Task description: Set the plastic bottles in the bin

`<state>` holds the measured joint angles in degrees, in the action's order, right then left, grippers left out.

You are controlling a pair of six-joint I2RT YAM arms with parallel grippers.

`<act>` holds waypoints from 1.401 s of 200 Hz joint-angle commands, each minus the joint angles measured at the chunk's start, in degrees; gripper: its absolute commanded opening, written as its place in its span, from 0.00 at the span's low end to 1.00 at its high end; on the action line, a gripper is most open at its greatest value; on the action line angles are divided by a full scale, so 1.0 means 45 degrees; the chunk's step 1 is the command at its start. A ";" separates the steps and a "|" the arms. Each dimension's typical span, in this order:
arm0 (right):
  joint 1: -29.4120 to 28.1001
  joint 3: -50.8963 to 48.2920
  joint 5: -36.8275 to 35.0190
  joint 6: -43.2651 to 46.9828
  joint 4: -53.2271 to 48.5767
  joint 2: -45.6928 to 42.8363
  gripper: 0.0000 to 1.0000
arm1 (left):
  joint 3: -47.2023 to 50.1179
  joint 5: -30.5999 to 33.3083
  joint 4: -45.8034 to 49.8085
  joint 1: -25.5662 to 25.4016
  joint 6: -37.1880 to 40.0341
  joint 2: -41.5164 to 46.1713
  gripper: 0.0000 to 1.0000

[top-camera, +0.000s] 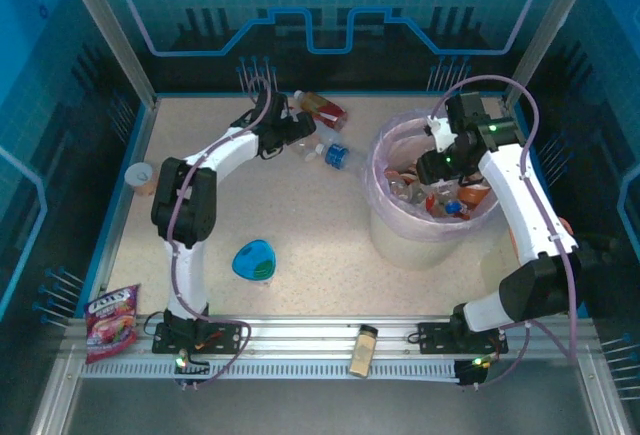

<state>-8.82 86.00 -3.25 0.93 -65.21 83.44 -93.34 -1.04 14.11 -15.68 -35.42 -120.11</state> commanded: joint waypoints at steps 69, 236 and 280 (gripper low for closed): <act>0.0344 0.0876 0.1950 -0.0704 -0.0952 -0.2041 0.97 | -0.0861 0.0167 0.0485 0.0111 0.0122 -0.1656 0.99; 0.2008 0.0772 0.5662 -0.2268 0.1103 -0.6129 1.00 | 0.0146 -0.0250 -0.0197 0.0361 -0.0406 -0.1467 0.61; 0.1764 0.0747 0.6368 -0.2654 0.1583 -0.5462 0.97 | 0.2500 -0.0070 -0.1025 0.0341 -0.0352 0.1350 0.44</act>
<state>-0.58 89.86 21.78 -9.28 -60.55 57.43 -86.37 -1.10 11.57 -14.46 -37.41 -122.96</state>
